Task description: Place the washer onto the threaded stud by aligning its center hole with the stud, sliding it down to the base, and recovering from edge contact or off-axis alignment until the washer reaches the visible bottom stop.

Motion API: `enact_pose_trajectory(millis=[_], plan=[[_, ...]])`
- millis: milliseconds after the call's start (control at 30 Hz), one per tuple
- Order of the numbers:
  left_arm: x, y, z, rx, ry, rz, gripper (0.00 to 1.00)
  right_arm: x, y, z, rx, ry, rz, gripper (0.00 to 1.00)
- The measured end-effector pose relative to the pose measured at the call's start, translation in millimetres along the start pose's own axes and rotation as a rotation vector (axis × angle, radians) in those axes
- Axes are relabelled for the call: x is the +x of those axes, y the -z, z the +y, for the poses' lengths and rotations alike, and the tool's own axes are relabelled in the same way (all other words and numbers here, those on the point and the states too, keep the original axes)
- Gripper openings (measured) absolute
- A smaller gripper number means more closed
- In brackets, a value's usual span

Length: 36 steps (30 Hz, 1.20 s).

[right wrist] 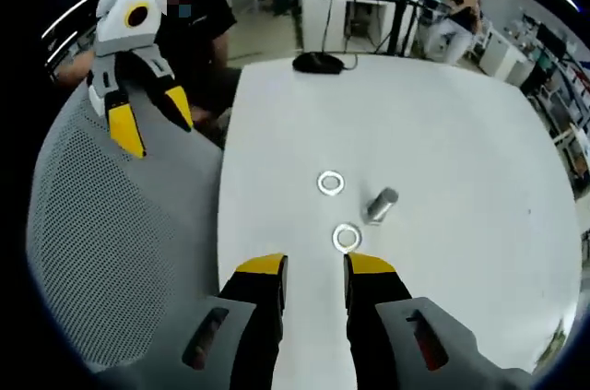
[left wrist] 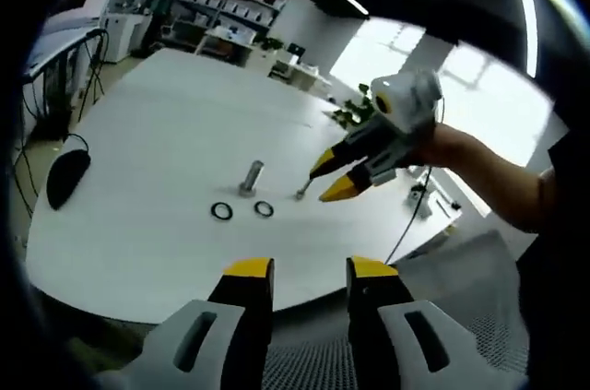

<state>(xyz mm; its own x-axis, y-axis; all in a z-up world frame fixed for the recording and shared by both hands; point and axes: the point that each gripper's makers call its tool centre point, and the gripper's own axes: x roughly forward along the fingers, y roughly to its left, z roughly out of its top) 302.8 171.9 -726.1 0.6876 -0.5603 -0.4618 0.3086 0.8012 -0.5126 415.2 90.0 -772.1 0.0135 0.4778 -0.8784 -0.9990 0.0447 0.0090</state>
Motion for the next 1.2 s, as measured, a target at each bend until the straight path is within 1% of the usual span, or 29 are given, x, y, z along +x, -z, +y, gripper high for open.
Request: enact_pose_trajectory(millis=[100,267,367,467,533,600,700,767,800,833,900,1033,1100,1200], plan=[[-0.3,1.9,-0.1,-0.007,-0.011,0.006,0.31,8.4,2.1,-4.8,-0.019,-0.013,0.028,0.27],[-2.9,0.7,3.6,0.028,-0.069,0.003,0.31,17.1,3.7,-11.0,-0.039,-0.032,0.055,0.27],[-3.7,-0.1,7.3,0.054,-0.099,0.003,0.31,23.5,8.1,-14.4,-0.044,-0.046,0.076,0.27],[-4.3,-1.7,10.2,0.047,-0.115,-0.009,0.29,33.0,15.9,-17.5,-0.055,-0.057,0.113,0.27],[-5.1,-4.9,14.0,0.051,-0.136,-0.031,0.26,38.1,18.6,-18.5,-0.055,-0.061,0.124,0.27],[-5.6,-7.1,15.1,0.058,-0.141,-0.045,0.24,44.7,21.8,-19.2,-0.053,-0.069,0.138,0.27],[-6.4,-8.7,16.6,0.018,-0.137,-0.065,0.23,50.3,24.4,-19.6,-0.057,-0.072,0.153,0.27],[-7.5,-11.9,17.2,0.012,-0.140,-0.087,0.22,54.2,27.3,-19.6,-0.068,-0.074,0.172,0.27],[-8.9,-14.8,18.1,0.012,-0.146,-0.106,0.21,56.7,29.2,-20.1,-0.074,-0.074,0.184,0.27],[-9.2,-15.5,18.0,0.009,-0.144,-0.111,0.19,58.3,30.4,-20.3,-0.079,-0.075,0.192,0.27],[-8.6,-15.4,18.0,-0.003,-0.141,-0.113,0.18,61.6,33.9,-20.8,-0.101,-0.077,0.218,0.27],[-8.4,-15.2,19.8,-0.010,-0.150,-0.116,0.19,70.4,32.8,-27.6,-0.104,-0.074,0.226,0.27],[-8.3,-15.8,19.4,-0.013,-0.147,-0.121,0.19,75.5,30.7,-34.1,-0.105,-0.062,0.229,0.27],[-8.0,-15.3,19.3,-0.016,-0.146,-0.119,0.19,80.3,28.2,-36.4,-0.106,-0.063,0.229,0.27]])
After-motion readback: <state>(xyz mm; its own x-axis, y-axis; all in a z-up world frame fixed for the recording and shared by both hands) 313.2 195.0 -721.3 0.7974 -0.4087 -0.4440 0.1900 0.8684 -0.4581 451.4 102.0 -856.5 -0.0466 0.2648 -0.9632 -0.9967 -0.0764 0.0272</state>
